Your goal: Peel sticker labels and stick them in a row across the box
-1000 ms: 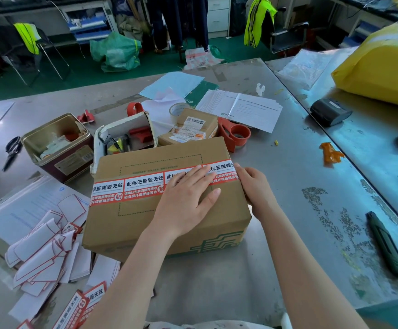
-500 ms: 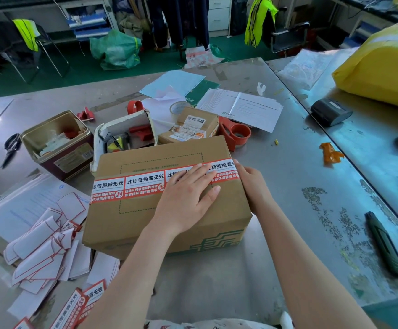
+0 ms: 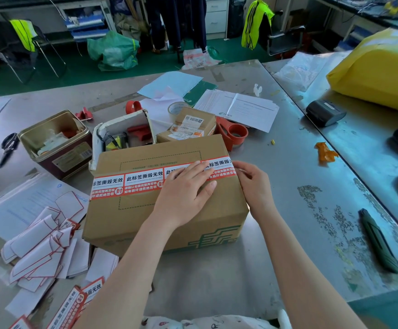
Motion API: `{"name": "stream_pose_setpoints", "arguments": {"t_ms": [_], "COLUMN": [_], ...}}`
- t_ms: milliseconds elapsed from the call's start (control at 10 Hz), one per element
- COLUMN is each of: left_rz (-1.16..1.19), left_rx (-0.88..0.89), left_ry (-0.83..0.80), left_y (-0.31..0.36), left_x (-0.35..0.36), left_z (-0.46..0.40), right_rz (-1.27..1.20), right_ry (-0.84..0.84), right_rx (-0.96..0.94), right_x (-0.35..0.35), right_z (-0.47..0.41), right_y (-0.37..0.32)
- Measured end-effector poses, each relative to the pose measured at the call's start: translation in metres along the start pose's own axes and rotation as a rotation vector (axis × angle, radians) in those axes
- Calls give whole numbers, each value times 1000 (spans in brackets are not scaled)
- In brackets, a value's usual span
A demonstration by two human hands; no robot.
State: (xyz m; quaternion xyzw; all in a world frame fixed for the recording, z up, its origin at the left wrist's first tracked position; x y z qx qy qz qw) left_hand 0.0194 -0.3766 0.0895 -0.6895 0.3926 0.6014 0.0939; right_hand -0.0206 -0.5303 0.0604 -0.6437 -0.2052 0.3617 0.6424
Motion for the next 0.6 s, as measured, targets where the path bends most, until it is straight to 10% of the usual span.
{"name": "stream_pose_setpoints", "arguments": {"t_ms": [600], "left_rz": [561], "left_rx": [-311], "left_ry": [91], "left_y": [-12], "left_x": [-25], "left_z": [-4], "right_rz": [96], "right_ry": [73], "right_rx": [-72], "right_x": [-17], "right_z": [18], "right_y": [-28]}}
Point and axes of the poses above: each hand's wrist, its own z-axis away from the middle knuckle, its own x-axis out of the palm, y = z × x, the point moved 6 cm from there along -z, towards the middle knuckle, and after that the axes turned 11 degrees about y, right-handed, at the moved point
